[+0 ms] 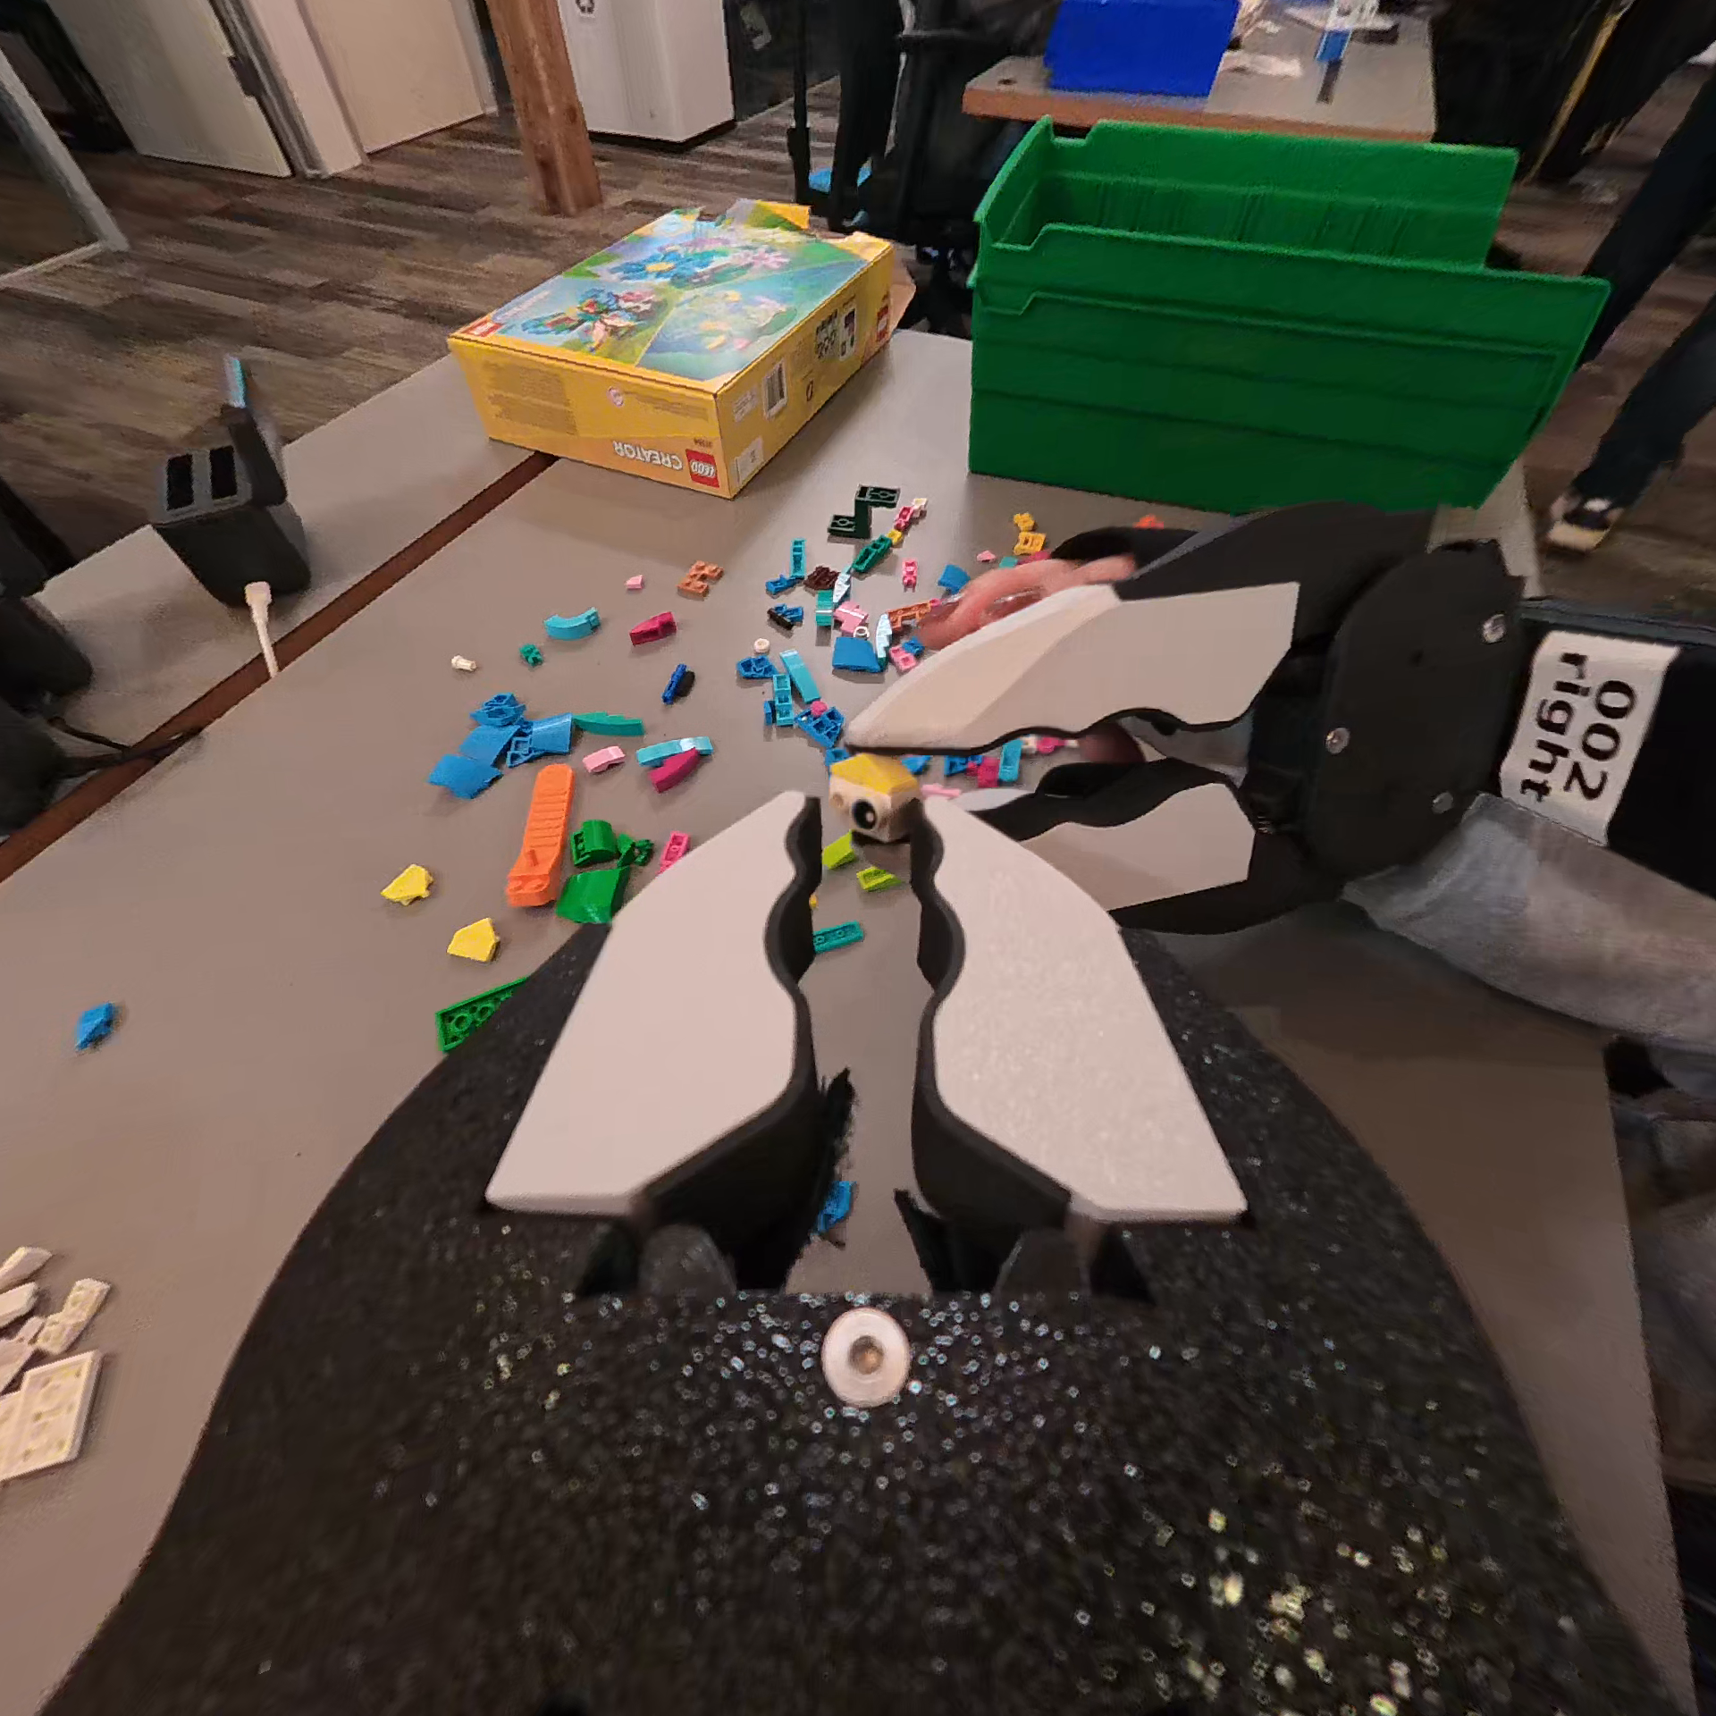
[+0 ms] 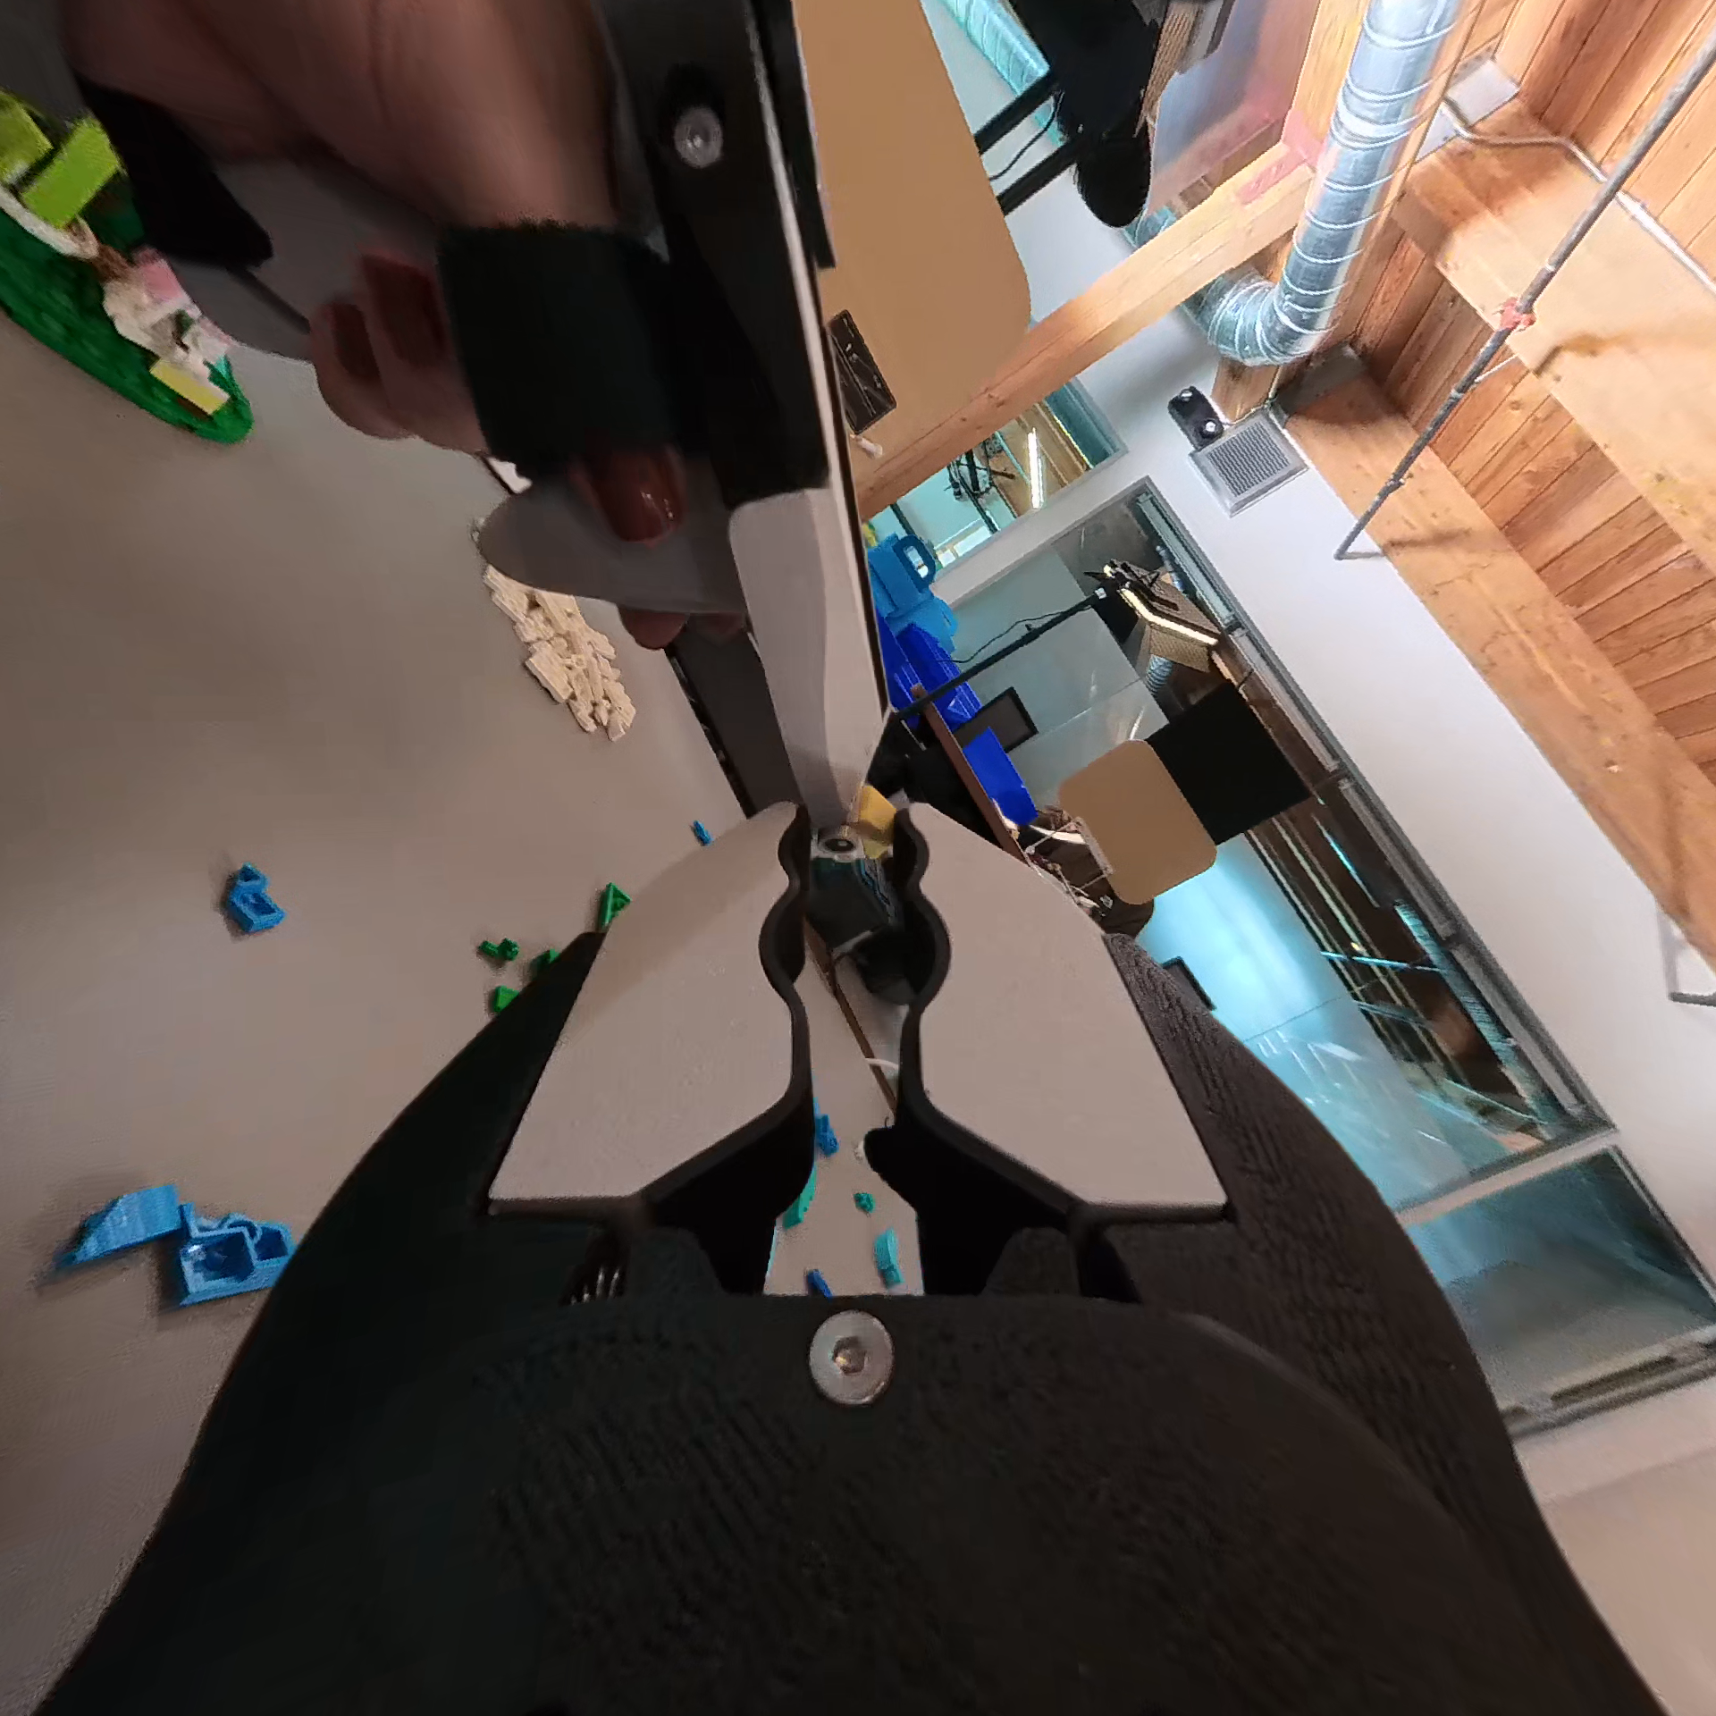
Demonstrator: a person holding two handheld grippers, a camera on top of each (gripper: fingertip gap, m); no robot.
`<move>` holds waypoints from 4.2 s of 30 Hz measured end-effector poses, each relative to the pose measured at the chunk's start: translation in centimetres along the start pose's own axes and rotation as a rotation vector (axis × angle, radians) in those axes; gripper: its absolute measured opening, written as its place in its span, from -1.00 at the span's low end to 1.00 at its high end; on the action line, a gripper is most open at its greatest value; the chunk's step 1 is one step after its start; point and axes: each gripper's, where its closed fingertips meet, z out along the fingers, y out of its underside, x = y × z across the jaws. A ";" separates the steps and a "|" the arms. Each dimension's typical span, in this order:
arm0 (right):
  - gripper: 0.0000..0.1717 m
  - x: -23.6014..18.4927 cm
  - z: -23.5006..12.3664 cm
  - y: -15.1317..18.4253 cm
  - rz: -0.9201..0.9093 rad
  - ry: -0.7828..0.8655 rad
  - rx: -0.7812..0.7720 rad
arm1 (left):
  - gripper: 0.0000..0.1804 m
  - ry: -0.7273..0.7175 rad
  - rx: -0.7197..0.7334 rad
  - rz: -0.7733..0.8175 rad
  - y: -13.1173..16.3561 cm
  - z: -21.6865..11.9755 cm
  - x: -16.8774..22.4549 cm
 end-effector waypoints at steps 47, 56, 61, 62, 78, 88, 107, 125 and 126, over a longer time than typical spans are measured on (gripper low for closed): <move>-0.72 0.6 -1.4 -3.9 1.415 -0.628 0.193 | -0.81 -0.431 0.144 0.863 -1.8 -3.3 1.6; -0.88 0.0 -1.7 -4.3 1.405 -0.690 0.199 | -0.79 -0.318 0.186 0.682 -1.4 -2.7 2.6; -0.88 0.4 -3.0 -5.4 1.372 -0.769 0.308 | -0.74 0.023 0.278 0.225 -1.3 -3.3 4.1; -0.88 0.5 -3.2 -5.6 1.362 -0.783 0.324 | -0.77 0.092 0.286 0.161 -1.3 -3.4 4.6; -0.89 0.7 -4.2 -7.3 1.403 -0.874 0.468 | -0.88 0.383 0.428 -0.088 -2.5 -5.4 6.3; -0.94 2.5 -3.9 -7.3 1.675 -0.907 0.632 | -1.00 0.386 0.535 -0.211 -2.9 -5.4 5.2; -0.93 2.5 -4.4 -8.3 1.744 -1.003 0.674 | -0.85 0.523 0.533 -0.228 -3.5 -5.3 7.1; -0.93 -2.0 8.5 10.6 1.197 -0.536 -0.580 | -0.84 -0.355 0.524 -0.079 1.6 -7.1 -6.6; -0.93 -3.0 9.7 11.6 1.166 -0.584 -0.665 | -0.84 -0.364 0.527 -0.065 1.7 -7.0 -6.5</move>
